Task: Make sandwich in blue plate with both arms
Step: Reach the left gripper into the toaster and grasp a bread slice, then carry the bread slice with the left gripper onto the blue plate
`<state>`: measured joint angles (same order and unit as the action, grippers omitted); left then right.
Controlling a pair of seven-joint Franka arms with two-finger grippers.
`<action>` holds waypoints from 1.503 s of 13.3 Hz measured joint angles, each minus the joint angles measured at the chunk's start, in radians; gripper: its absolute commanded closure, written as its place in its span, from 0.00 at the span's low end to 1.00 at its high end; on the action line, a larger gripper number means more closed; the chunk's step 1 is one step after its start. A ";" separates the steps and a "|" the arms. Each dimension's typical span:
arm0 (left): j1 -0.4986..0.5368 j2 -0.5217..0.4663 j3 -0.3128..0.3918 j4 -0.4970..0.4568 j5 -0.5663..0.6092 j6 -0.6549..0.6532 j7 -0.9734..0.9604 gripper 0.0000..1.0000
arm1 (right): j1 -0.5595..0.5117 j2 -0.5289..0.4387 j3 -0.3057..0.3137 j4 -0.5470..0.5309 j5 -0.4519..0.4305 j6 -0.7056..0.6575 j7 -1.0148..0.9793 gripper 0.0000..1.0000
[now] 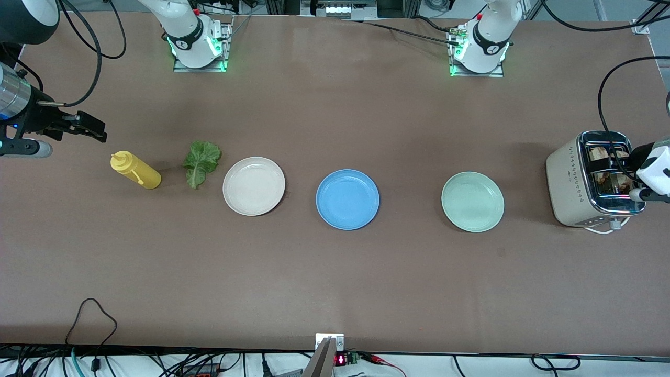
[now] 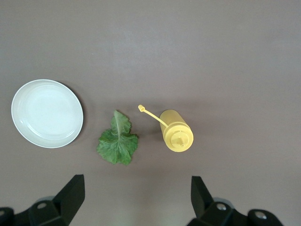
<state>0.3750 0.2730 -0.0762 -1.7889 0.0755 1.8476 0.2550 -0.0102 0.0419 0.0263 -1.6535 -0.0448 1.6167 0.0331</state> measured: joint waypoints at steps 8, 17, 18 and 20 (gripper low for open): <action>0.055 0.035 0.000 0.000 0.000 -0.042 -0.002 0.95 | 0.000 0.001 0.000 0.000 0.005 0.000 0.000 0.00; 0.058 -0.005 -0.014 0.101 0.000 -0.200 -0.009 1.00 | -0.001 0.002 0.000 0.000 0.006 0.000 0.000 0.00; 0.056 -0.027 -0.025 0.167 -0.001 -0.290 -0.008 1.00 | -0.001 0.002 0.000 0.000 0.006 0.000 0.000 0.00; 0.049 -0.065 -0.083 0.293 -0.003 -0.443 -0.009 1.00 | -0.001 0.002 0.000 0.000 0.006 0.000 0.000 0.00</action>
<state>0.4237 0.2076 -0.1591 -1.4959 0.0729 1.4043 0.2462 -0.0109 0.0438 0.0263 -1.6534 -0.0386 1.6168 0.0335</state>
